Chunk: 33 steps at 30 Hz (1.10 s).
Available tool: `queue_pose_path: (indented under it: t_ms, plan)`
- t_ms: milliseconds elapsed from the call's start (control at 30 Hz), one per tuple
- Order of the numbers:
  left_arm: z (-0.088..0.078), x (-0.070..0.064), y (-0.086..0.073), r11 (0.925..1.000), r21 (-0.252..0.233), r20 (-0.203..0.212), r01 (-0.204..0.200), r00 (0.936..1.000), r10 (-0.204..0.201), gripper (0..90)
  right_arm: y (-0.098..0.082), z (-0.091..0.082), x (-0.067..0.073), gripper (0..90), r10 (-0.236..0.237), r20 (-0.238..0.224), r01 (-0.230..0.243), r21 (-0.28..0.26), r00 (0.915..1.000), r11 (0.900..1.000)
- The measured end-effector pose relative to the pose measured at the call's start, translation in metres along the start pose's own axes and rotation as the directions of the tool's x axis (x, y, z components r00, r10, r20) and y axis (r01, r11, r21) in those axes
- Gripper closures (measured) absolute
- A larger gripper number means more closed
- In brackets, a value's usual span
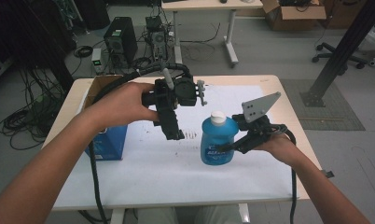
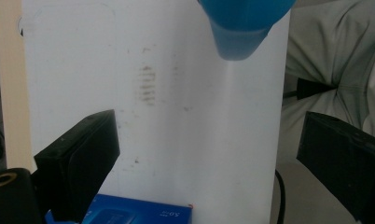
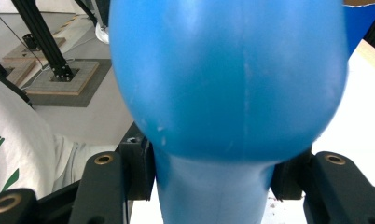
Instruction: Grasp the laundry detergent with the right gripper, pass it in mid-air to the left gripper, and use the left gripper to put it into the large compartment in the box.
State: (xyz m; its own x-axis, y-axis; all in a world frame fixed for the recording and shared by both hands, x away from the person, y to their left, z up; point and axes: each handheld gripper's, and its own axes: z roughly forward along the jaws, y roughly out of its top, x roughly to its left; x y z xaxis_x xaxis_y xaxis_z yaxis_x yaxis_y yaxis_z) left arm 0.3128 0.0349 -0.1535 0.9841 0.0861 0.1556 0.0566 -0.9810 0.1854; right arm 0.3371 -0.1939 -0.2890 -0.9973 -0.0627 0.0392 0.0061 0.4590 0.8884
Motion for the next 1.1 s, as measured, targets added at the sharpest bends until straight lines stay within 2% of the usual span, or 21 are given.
queue_pose_path:
  t_ms: [333,633,1100]
  plan:
    - [-0.003,0.000,0.011,1.0000,-0.004,0.022,0.001,0.9997,-0.001,5.9,0.000,0.016,-0.008,44.5,-0.004,-0.011,0.005,0.017,0.9999,1.000]
    - [-0.005,-0.002,0.021,1.0000,-0.004,0.023,-0.002,0.9997,0.002,5.9,0.003,0.025,-0.013,44.5,-0.011,-0.008,0.011,0.022,0.9999,1.000]
    - [0.011,0.003,0.037,0.9998,0.020,0.039,-0.005,0.9992,0.005,5.9,0.007,0.036,-0.016,44.5,-0.022,-0.010,0.022,0.034,0.9997,0.999]
